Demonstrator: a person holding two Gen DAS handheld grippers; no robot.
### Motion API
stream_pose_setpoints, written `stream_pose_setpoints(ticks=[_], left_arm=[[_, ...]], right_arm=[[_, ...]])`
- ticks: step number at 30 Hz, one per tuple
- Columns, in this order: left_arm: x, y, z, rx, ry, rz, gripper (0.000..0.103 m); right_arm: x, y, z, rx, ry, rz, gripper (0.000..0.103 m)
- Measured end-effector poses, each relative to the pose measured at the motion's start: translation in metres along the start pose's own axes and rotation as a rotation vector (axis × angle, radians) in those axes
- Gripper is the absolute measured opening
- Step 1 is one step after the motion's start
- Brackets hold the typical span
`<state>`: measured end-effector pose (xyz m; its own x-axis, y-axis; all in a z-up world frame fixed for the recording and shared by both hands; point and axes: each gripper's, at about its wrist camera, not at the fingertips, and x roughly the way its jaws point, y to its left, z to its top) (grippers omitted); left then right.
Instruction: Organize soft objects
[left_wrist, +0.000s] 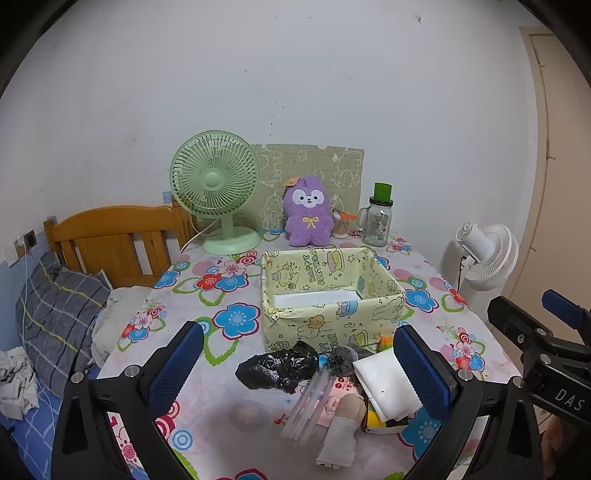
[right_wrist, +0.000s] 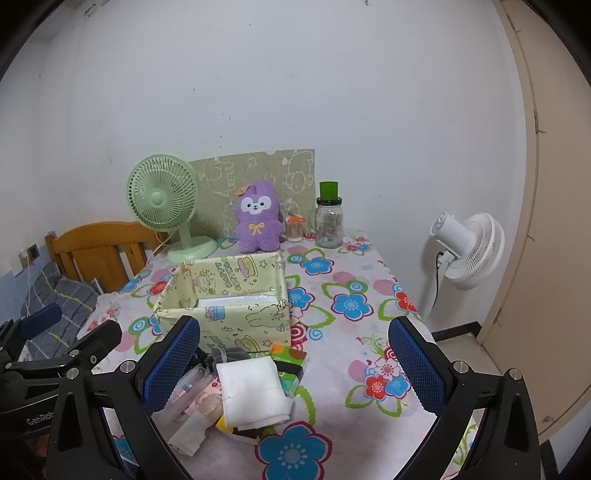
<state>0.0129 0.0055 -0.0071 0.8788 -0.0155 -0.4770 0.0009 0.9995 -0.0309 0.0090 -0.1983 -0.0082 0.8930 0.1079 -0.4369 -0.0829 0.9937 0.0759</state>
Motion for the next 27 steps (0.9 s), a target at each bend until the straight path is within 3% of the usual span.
stream_pose_setpoints(ticks=[27], left_arm=[[0.0002, 0.0004, -0.0005, -0.007, -0.009, 0.01, 0.102]], right_arm=[[-0.0078, 0.0055, 0.0014, -0.008, -0.022, 0.018, 0.103]])
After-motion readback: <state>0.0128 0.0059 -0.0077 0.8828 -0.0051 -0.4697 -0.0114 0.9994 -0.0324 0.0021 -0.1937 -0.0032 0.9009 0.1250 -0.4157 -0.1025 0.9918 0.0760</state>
